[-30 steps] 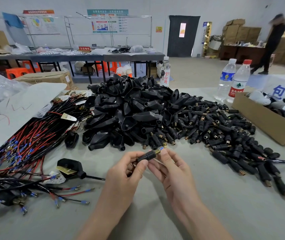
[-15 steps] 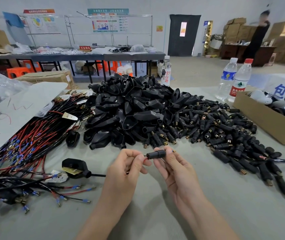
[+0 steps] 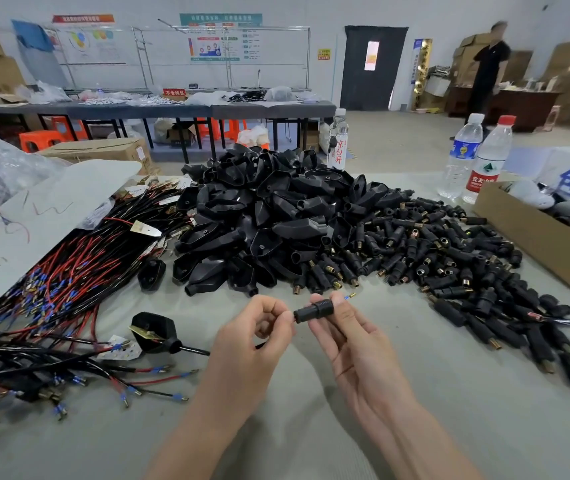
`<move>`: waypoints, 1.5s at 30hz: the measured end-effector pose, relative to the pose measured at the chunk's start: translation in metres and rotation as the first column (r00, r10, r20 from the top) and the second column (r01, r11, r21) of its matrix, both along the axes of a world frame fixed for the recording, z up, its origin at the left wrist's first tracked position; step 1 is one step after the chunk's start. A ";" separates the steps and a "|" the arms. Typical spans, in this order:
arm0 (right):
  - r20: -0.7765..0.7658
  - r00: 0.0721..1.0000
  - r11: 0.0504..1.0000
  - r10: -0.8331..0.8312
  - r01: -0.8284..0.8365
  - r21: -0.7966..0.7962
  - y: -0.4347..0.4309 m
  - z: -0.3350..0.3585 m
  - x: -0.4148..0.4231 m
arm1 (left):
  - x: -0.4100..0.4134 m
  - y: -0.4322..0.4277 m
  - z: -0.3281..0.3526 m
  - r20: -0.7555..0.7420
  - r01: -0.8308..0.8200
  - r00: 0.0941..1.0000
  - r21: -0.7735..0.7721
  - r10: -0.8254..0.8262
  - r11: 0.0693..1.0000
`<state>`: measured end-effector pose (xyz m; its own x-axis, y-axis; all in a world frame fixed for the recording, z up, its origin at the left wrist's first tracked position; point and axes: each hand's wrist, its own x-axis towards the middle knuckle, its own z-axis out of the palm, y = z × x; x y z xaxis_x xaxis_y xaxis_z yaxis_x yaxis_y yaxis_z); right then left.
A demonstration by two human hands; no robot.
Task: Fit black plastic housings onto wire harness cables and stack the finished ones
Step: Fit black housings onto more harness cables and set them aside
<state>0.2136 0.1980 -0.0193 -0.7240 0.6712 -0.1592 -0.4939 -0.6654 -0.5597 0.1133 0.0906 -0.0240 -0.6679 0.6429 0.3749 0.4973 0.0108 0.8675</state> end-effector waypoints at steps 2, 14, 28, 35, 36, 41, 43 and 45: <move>0.001 1.000 1.000 -0.013 0.013 0.028 -0.001 0.000 -0.001 | -0.001 -0.001 0.000 -0.015 -0.005 1.000 -0.001 0.005 1.000; 0.033 0.988 0.960 -0.153 0.141 0.242 -0.006 -0.002 -0.003 | 0.004 0.004 -0.001 -0.025 -0.001 1.000 0.033 0.002 0.999; 0.123 0.981 0.950 -0.151 0.110 0.292 -0.001 -0.006 -0.004 | 0.008 0.000 0.001 0.068 0.035 0.997 0.059 -0.039 0.998; 0.157 0.982 0.948 -0.107 0.053 0.315 0.002 -0.010 -0.002 | 0.009 0.003 0.001 0.007 0.020 1.000 -0.005 -0.020 1.000; 0.166 0.981 0.945 -0.104 0.046 0.324 0.004 -0.010 -0.002 | 0.009 0.003 0.001 0.017 0.023 1.000 -0.006 -0.022 1.000; 0.246 0.961 0.900 -0.123 0.003 0.436 0.006 -0.007 -0.001 | 0.006 0.003 0.001 -0.029 -0.006 1.000 -0.010 0.005 1.000; 0.278 0.950 0.869 -0.142 -0.015 0.495 0.003 -0.007 -0.002 | 0.004 0.003 0.000 -0.082 -0.031 0.996 -0.012 0.030 0.999; 0.297 0.942 0.859 -0.154 -0.021 0.512 0.002 -0.007 -0.004 | 0.002 0.004 -0.002 -0.130 -0.054 0.990 -0.019 0.051 0.998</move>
<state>0.2101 0.1996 -0.0259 -0.6434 0.7655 0.0001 -0.2644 -0.2221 -0.9385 0.1154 0.0944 -0.0260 -0.6473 0.6176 0.4467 0.6039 0.0580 0.7949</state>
